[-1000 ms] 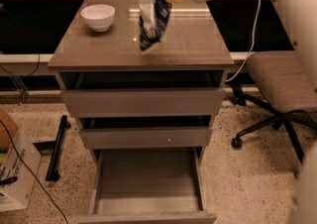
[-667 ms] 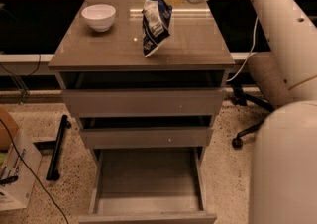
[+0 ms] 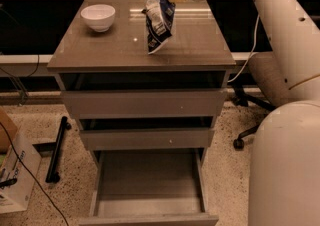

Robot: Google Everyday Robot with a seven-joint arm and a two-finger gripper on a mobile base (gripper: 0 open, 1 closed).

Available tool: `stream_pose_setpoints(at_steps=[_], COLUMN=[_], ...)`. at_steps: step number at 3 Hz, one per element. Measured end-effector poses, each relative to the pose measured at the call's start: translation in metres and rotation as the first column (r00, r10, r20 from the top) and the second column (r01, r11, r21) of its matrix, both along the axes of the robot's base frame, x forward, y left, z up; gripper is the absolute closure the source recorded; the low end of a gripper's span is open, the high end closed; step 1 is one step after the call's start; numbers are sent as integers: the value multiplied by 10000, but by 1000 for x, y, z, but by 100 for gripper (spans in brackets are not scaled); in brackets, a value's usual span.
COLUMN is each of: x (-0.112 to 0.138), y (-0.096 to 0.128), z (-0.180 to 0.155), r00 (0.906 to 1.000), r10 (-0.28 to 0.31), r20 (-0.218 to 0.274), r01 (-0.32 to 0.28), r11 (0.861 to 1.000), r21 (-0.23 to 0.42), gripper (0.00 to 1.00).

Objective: Pick blue chip bag from bottom drawer and place on counter

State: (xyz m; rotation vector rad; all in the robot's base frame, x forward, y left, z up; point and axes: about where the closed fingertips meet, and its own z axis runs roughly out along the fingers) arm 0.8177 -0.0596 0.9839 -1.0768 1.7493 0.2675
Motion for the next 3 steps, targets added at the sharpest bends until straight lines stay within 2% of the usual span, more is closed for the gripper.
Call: stream_pose_setpoints(at_steps=[2,3], x=[1,2], y=[7,8], z=[-6,-7], r00=[9999,9999], r10=[90,111], r20=[-76,-94], r01=[-90,-111], r11=[10000,9999], r21=[-4,-5], gripper=[4,0])
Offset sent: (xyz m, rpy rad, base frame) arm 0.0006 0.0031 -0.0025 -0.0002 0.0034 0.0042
